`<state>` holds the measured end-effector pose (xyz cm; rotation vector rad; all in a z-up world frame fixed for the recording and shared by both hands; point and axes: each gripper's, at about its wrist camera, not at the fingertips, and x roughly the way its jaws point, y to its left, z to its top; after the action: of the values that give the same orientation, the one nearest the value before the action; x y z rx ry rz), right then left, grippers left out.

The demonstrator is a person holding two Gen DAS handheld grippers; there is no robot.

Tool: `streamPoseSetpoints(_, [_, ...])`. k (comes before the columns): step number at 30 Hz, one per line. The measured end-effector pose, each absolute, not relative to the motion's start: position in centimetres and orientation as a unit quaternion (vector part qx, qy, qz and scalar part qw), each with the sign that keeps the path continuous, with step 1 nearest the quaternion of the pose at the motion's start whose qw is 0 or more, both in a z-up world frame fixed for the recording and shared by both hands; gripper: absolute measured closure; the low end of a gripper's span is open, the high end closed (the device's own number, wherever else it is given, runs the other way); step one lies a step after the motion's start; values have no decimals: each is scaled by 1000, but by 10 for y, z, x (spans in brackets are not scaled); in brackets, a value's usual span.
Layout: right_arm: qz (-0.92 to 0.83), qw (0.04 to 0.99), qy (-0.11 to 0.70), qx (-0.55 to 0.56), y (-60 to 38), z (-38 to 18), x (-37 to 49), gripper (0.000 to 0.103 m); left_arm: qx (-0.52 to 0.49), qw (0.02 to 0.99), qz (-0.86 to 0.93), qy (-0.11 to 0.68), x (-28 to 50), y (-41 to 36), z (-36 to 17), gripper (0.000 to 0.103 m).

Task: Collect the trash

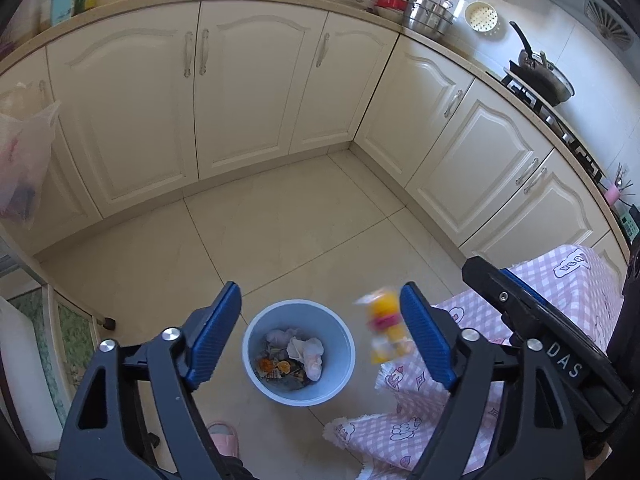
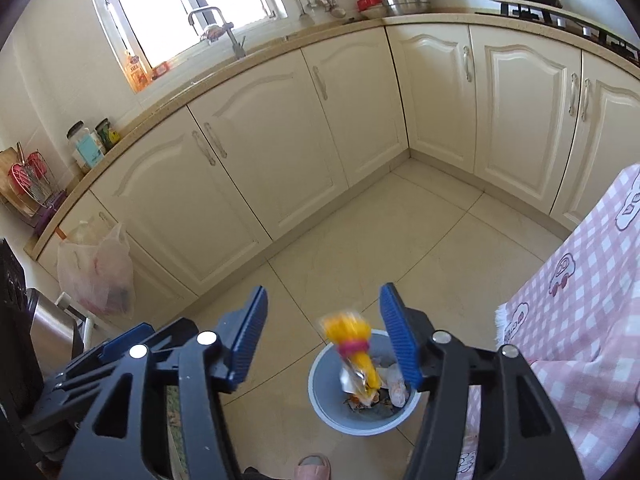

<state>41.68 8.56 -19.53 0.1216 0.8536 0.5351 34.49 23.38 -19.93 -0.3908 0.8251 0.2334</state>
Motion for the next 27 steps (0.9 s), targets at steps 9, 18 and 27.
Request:
streamPoseSetpoints(9, [227,901,366,42,50,-153,379,44,-176,911,75,366,321,205,-162,19])
streamPoseSetpoints(18, [175,936,302,46,-24,-91,303,35,-136,942,25,304,263,148,-100,12])
streamPoseSetpoints(27, [128,967,218,40,-77,-42,200,29,-86,970,3,228,182,98,-50,8])
